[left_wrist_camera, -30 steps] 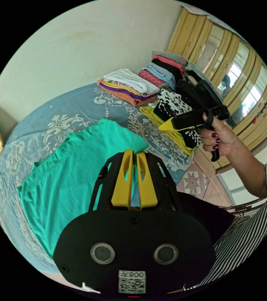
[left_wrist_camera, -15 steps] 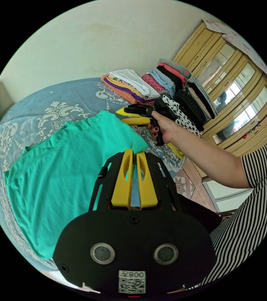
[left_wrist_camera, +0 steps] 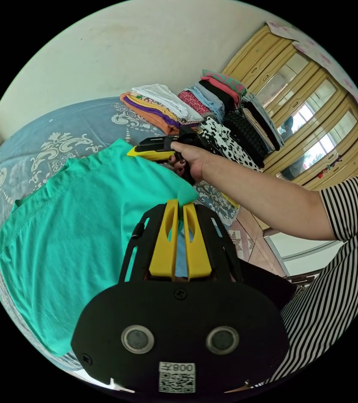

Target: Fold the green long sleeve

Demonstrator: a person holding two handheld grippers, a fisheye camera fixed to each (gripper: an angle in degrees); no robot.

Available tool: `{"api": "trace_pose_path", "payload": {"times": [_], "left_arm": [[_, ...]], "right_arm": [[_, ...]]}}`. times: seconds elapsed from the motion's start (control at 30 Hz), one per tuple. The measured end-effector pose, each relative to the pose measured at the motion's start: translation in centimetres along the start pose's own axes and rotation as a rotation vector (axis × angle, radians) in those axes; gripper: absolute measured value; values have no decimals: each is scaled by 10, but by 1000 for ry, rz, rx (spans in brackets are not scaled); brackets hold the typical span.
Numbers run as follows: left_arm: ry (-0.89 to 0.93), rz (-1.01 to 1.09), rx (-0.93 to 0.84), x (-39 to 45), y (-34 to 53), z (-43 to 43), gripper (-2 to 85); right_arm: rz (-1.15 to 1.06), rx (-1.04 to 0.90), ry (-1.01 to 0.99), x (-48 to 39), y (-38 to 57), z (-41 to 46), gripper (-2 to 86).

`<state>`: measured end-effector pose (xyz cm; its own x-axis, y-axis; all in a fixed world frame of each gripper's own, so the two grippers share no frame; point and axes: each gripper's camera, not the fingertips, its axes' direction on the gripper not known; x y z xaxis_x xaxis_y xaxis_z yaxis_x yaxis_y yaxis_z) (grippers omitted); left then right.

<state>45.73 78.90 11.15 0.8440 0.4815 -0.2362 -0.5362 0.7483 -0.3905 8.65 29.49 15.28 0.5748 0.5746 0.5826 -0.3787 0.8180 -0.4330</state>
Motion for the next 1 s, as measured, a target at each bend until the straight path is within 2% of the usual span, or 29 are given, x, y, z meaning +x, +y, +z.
{"api": "trace_pose_path", "payload": {"times": [0.3, 0.5, 0.77, 1.0], "left_arm": [[75, -52, 71, -39, 40, -69, 15], [174, -180, 224, -96, 93, -162, 16], [264, -488, 511, -206, 218, -301, 16], [230, -730, 587, -281, 321, -369, 16]], "right_arm": [[-30, 69, -64, -35, 5, 41, 21], [-126, 81, -87, -94, 12, 97, 18], [-295, -16, -36, -191, 20, 246, 17], [-341, -160, 97, -228, 27, 392, 16]]}}
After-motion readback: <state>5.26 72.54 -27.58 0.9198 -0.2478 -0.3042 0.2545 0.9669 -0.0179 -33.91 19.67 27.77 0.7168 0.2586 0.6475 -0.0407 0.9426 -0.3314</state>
